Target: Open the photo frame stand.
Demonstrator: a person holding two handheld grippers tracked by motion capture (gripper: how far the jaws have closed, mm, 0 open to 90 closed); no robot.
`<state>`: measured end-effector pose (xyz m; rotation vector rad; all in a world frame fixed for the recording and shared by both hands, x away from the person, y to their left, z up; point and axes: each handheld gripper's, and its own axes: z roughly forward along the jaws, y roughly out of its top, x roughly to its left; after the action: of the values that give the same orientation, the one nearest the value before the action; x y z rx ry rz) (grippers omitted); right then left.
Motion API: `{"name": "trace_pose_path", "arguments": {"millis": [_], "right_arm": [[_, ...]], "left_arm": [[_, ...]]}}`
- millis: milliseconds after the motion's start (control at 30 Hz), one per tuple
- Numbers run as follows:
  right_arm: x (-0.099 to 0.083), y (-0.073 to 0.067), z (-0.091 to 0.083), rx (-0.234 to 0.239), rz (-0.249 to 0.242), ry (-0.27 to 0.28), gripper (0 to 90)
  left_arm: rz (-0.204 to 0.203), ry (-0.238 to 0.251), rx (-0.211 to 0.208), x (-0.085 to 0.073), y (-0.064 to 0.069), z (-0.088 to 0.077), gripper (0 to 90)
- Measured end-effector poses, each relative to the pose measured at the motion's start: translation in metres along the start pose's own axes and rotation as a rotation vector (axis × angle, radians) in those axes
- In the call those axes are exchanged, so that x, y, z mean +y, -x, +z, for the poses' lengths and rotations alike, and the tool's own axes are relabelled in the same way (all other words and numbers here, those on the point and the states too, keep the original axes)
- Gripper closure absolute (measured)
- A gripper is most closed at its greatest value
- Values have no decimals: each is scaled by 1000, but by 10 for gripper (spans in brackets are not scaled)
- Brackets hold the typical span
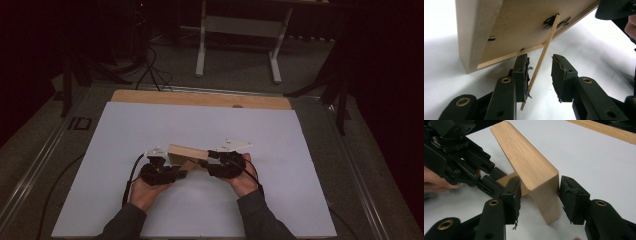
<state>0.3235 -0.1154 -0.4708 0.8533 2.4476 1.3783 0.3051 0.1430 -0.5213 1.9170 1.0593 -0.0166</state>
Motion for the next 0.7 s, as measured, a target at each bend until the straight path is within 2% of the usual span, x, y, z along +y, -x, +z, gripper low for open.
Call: {"name": "trace_pose_path", "arguments": {"millis": [133,433,500,700], "right_arm": [[-5,-3,0,10,11,14,495],[-7,-17,-2,-9,-58,-16,457],[-8,-18,-2,-10,-74,-20,451],[-9,-21,-4,-21,-93,-12,435]], "left_arm": [[16,-1,15,-4,0,-1,654],[35,8,55,-10,2,-9,655],[50,4,64,-11,3,-10,655],[78,2,96,-12,8,-11,633]]}}
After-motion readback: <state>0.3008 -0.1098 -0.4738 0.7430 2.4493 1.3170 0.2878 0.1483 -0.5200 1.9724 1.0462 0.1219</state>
